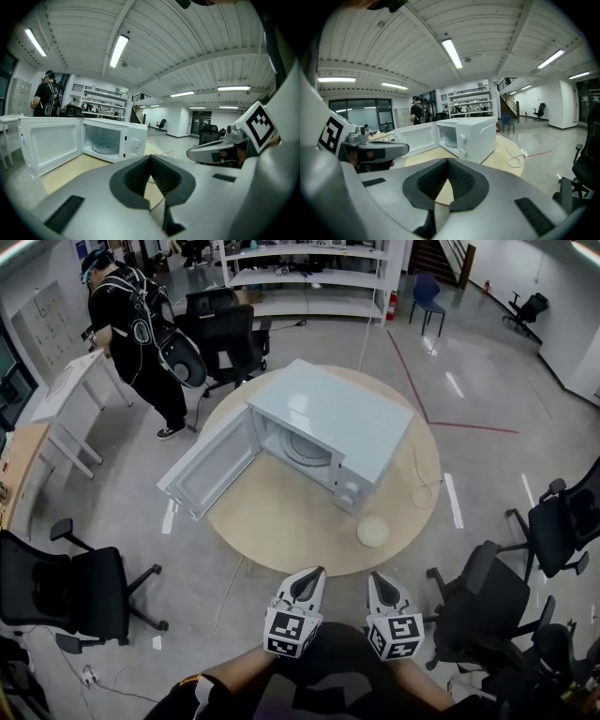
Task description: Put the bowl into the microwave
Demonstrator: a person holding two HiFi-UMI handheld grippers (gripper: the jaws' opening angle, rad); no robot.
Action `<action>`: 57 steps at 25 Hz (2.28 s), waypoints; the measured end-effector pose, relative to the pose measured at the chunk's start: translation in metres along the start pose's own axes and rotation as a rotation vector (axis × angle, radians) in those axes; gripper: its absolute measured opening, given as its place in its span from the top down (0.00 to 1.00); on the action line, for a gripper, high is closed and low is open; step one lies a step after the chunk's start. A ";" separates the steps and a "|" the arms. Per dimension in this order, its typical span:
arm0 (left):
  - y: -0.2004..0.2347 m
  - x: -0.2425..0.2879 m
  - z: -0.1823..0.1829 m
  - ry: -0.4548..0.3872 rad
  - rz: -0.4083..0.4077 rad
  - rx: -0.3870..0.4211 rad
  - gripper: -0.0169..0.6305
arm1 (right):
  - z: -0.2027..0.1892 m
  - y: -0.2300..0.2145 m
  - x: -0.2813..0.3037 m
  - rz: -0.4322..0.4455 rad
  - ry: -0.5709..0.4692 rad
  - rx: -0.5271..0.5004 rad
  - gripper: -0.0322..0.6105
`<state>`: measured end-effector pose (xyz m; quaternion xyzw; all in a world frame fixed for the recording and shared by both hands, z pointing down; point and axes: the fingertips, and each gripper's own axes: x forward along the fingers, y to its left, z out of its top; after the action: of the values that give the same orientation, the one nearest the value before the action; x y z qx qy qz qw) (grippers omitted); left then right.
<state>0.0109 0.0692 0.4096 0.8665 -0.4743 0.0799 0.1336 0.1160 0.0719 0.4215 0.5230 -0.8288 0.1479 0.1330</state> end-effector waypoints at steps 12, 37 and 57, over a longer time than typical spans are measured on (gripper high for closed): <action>0.023 -0.009 -0.014 0.016 -0.029 -0.036 0.90 | -0.009 0.019 0.012 -0.044 0.039 0.003 0.93; 0.023 0.097 -0.005 0.089 0.022 0.012 0.90 | -0.008 -0.091 0.073 -0.034 0.062 0.101 0.93; 0.021 0.182 -0.024 0.183 0.092 0.053 0.90 | -0.040 -0.170 0.130 0.049 0.210 0.103 0.93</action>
<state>0.0908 -0.0802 0.4836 0.8363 -0.4969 0.1771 0.1497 0.2182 -0.0894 0.5252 0.4903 -0.8143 0.2471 0.1882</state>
